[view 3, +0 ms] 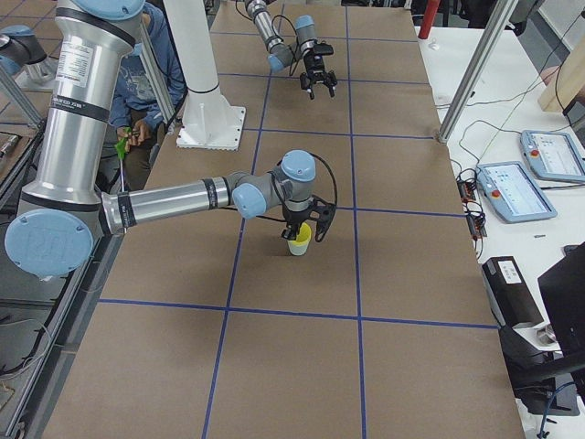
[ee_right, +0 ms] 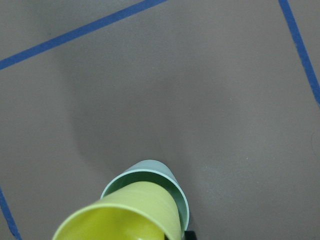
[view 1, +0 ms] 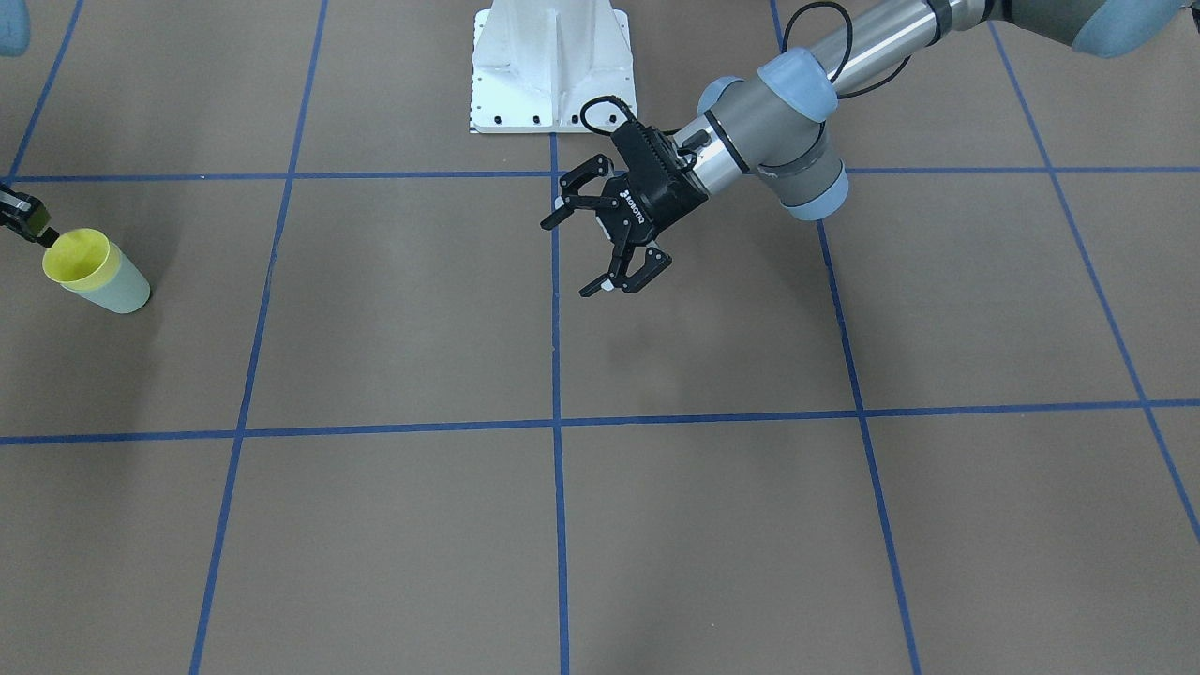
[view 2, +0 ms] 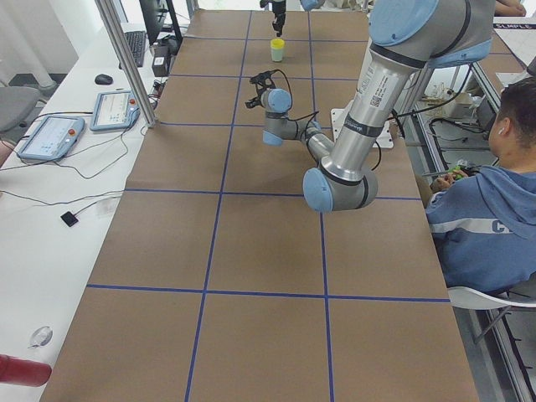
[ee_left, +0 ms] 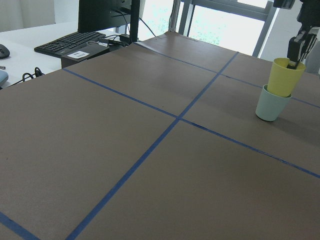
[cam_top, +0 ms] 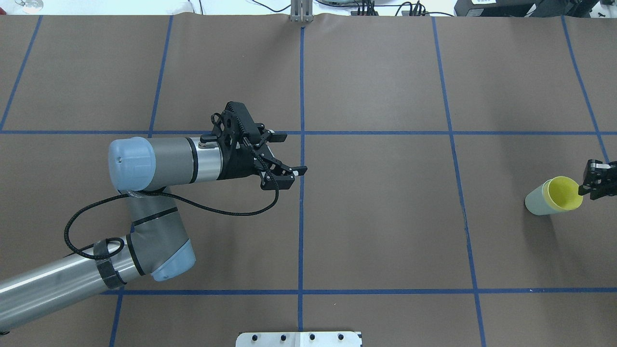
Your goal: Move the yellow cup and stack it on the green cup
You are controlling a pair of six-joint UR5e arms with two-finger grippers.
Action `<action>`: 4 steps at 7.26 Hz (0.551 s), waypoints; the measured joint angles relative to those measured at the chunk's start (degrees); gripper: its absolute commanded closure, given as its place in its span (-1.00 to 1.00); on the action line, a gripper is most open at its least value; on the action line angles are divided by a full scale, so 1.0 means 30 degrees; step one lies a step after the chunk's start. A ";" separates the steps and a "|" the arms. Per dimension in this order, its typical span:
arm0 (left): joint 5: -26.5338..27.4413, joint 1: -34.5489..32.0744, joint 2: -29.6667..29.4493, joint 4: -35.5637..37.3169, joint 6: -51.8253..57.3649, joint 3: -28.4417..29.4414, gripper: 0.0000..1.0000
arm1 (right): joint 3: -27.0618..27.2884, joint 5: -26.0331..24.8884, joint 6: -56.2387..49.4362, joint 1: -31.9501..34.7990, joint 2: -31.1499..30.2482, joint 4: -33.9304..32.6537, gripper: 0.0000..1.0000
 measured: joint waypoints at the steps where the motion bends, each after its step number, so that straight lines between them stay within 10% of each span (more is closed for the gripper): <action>1: -0.0005 -0.0012 0.0025 -0.0005 -0.0015 -0.0009 -0.99 | -0.0004 0.0031 -0.0045 -0.0006 0.0020 0.0000 -1.00; 4: -0.0161 -0.1150 0.0988 0.1694 0.0011 -0.0319 -1.00 | 0.0073 0.1045 -0.0613 0.1110 0.0219 -0.0006 -1.00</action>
